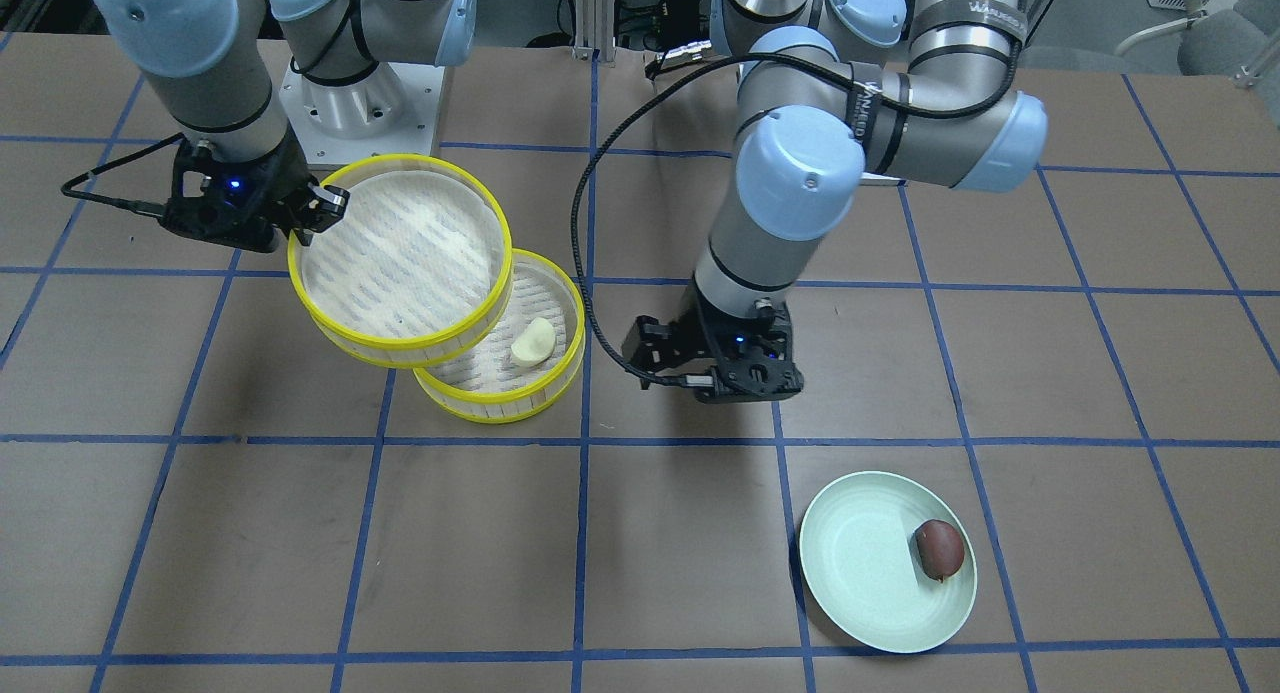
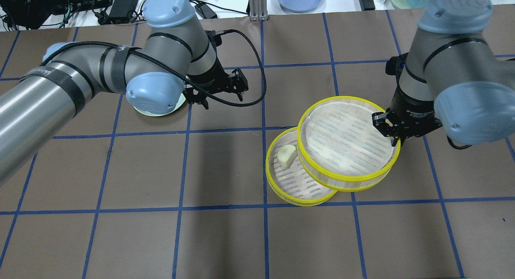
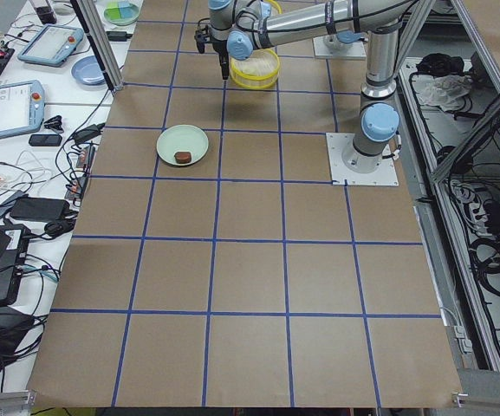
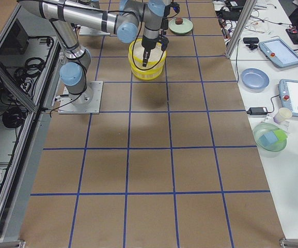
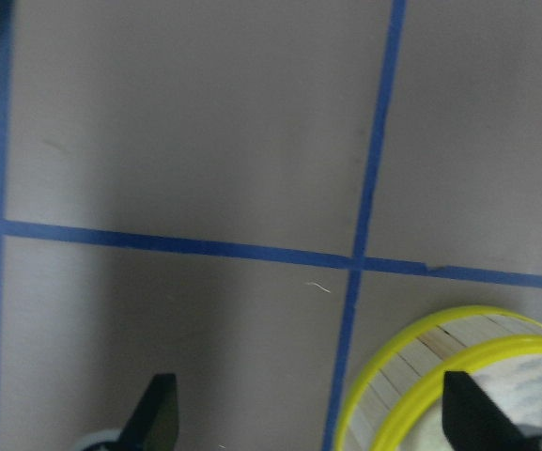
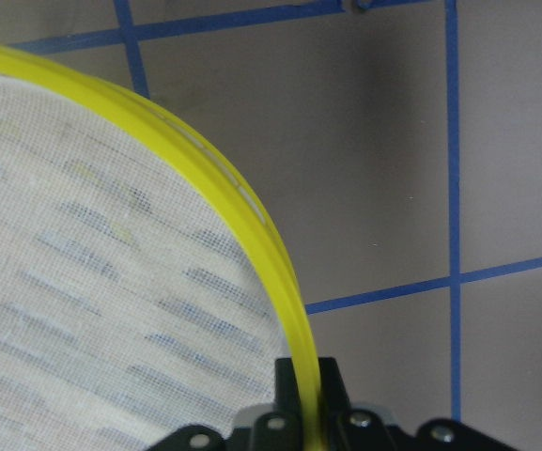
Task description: Stack buns with steamer
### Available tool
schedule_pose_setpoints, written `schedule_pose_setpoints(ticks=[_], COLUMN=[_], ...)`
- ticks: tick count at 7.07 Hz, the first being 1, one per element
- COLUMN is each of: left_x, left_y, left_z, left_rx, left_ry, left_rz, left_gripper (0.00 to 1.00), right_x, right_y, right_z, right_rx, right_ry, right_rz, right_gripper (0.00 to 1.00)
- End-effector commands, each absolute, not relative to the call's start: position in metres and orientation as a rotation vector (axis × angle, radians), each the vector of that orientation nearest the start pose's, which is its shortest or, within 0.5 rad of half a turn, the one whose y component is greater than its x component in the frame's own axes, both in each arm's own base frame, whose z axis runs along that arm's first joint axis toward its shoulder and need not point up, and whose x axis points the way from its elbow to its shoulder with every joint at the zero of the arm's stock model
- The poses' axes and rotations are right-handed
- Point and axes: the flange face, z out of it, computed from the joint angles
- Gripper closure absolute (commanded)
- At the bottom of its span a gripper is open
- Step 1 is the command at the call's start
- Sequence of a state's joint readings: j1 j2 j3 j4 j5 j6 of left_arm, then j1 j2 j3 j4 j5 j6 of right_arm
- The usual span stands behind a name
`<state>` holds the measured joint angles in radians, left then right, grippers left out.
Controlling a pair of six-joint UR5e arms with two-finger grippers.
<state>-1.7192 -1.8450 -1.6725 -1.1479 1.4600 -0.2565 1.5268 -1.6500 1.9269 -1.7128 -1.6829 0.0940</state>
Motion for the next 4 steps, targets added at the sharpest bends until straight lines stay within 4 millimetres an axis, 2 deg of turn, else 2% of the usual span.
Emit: schedule_pose_setpoints(ticks=[1, 2, 3, 4], left_x=[-0.139, -0.104, -0.083, -0.075], left_y=[-0.587, -0.596, -0.6, -0.605], left_z=[0.331, 0.319, 0.309, 0.294], left_rx=[0.052, 0.062, 0.147, 0.135], left_ry=[3.198, 3.138, 3.014, 3.004], left_rz=[-0.063, -0.036, 0.012, 0.045], left_gripper=[0.0, 0.0, 0.0, 0.0], right_x=[0.123, 0.122, 0.126, 0.13], right_y=[-0.426, -0.42, -0.422, -0.43], right_z=[0.34, 0.329, 0.325, 0.307], right_rx=[0.184, 0.183, 0.177, 0.16], right_ry=[3.184, 3.187, 3.176, 3.177], right_rz=[0.19, 0.212, 0.156, 0.165], right_gripper=[1.0, 1.0, 1.0, 1.0])
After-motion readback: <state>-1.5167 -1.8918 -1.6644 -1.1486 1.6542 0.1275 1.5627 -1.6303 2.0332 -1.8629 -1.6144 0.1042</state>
